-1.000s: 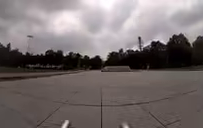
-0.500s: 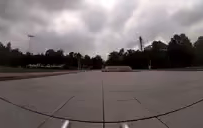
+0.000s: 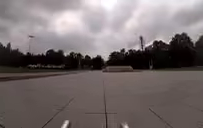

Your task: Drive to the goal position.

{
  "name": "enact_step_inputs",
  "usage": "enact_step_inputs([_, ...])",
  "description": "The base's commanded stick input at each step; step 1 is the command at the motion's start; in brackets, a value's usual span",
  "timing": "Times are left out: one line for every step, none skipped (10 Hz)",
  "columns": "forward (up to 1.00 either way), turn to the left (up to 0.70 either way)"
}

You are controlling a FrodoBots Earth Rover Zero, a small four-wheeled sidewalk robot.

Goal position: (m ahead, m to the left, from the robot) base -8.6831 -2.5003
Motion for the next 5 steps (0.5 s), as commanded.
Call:
enact_step_inputs([1.0,0.0])
enact_step_inputs([1.0,0.0])
enact_step_inputs([1.0,0.0])
enact_step_inputs([1.0,0.0])
enact_step_inputs([1.0,0.0])
